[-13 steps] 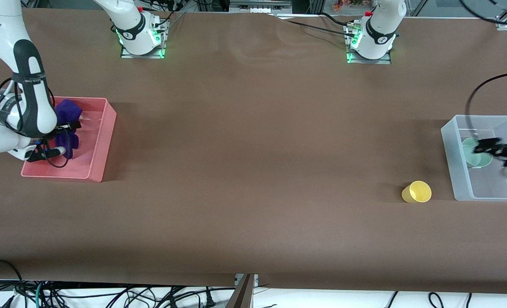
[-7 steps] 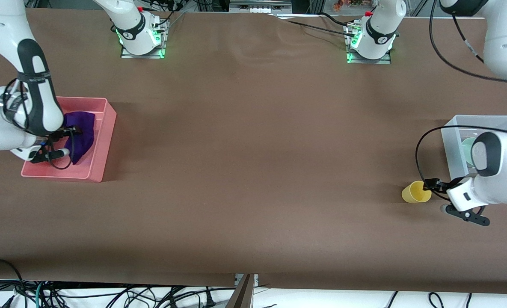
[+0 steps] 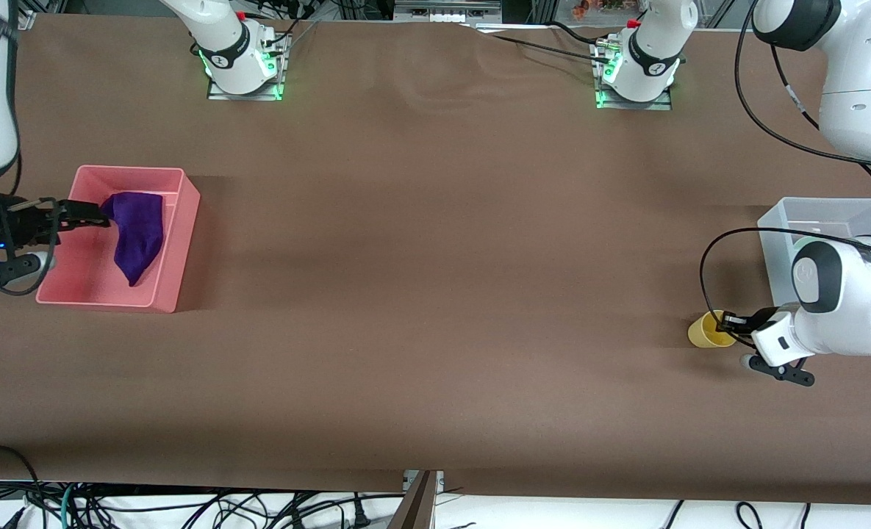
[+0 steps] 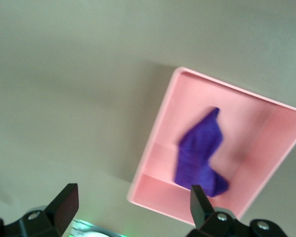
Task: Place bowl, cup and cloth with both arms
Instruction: 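Lift the yellow cup with the left gripper into the clear bin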
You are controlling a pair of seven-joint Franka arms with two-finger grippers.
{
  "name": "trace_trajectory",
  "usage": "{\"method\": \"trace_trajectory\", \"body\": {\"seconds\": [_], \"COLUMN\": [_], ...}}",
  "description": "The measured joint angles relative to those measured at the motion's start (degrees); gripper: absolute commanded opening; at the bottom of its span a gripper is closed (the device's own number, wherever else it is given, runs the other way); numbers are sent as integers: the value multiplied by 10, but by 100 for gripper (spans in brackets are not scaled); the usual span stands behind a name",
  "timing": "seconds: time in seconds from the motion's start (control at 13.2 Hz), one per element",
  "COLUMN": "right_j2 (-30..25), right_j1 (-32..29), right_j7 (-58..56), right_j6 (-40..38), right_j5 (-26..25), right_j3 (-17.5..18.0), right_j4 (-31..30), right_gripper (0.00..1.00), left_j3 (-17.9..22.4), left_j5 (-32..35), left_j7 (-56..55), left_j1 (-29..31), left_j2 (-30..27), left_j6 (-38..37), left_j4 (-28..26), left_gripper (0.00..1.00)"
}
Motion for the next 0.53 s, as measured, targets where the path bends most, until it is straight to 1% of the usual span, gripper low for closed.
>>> {"method": "trace_trajectory", "body": {"seconds": [0.08,0.15,0.23,0.3,0.45,0.53], "right_j2": [-7,-14,-23,-36,-73,-91], "right_j1": [1,1,2,2,-8,-14], "right_j7": [63,103,123,131,133,133], "right_j6": [0,0,0,1,3,3], "right_j5": [-2,-6,-11,-20,-39,-45], "right_j3": [29,53,67,71,69,68], "right_j4": [6,12,20,30,43,43], "right_gripper": [100,100,100,100,100,100], "left_j3": [0,0,1,2,12,19], "left_j5": [0,0,0,0,5,22], "left_j7": [0,0,0,0,12,36], "left_j1": [3,5,7,8,12,17], "left_j2": [-2,-8,-20,-39,-97,-126], "left_j6": [-1,-8,-31,-70,-163,-201], "left_j4": [4,8,15,21,28,28], "left_gripper": [0,0,0,0,0,0]}}
